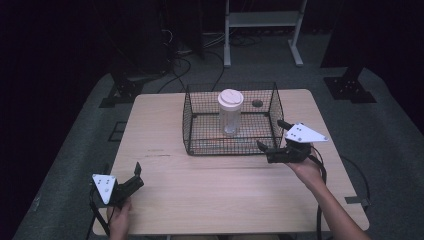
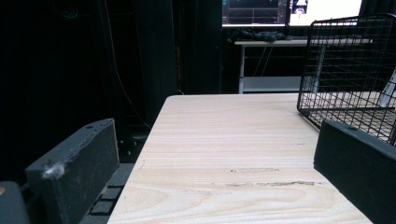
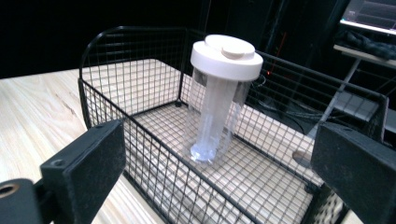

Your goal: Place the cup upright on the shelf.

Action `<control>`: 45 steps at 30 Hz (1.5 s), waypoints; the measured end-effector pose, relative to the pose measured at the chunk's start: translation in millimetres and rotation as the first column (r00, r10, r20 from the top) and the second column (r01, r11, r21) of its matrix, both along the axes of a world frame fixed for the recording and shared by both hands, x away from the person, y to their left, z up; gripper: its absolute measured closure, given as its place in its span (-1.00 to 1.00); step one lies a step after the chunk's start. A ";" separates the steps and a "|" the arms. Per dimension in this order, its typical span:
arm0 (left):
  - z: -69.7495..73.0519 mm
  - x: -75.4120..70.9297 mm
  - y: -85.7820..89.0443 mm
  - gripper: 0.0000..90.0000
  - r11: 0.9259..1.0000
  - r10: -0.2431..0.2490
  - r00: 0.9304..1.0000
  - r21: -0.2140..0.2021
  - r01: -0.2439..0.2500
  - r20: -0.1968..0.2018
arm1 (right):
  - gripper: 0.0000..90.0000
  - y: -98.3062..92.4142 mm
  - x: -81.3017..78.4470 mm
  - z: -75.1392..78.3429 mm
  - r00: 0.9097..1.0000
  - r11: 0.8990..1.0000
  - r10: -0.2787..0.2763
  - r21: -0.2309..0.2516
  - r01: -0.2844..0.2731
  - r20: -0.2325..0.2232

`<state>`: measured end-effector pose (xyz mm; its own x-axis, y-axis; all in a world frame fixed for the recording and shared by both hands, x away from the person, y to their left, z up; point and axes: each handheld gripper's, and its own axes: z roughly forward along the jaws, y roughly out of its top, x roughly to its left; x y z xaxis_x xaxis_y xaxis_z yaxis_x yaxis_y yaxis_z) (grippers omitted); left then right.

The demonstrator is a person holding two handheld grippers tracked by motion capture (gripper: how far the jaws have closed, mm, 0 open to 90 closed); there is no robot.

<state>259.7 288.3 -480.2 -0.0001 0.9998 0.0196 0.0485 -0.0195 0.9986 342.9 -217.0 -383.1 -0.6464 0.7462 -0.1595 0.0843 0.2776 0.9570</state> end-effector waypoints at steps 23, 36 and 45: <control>-0.2 0.1 -0.4 -1.00 1.000 -0.001 1.000 0.006 0.001 -0.003 | -0.94 -22.5 -23.6 -20.2 0.999 1.000 -0.023 0.000 0.023 -0.023; -0.3 0.1 -0.2 -1.00 1.000 -0.003 1.000 0.007 0.003 -0.002 | -0.94 -34.5 -40.4 -39.9 0.998 0.999 -0.041 0.018 0.041 -0.046; -0.4 0.1 -0.4 -1.00 1.000 -0.001 1.000 0.009 0.001 -0.003 | -0.94 -42.9 -56.4 -56.7 0.997 0.998 -0.058 0.022 0.059 -0.055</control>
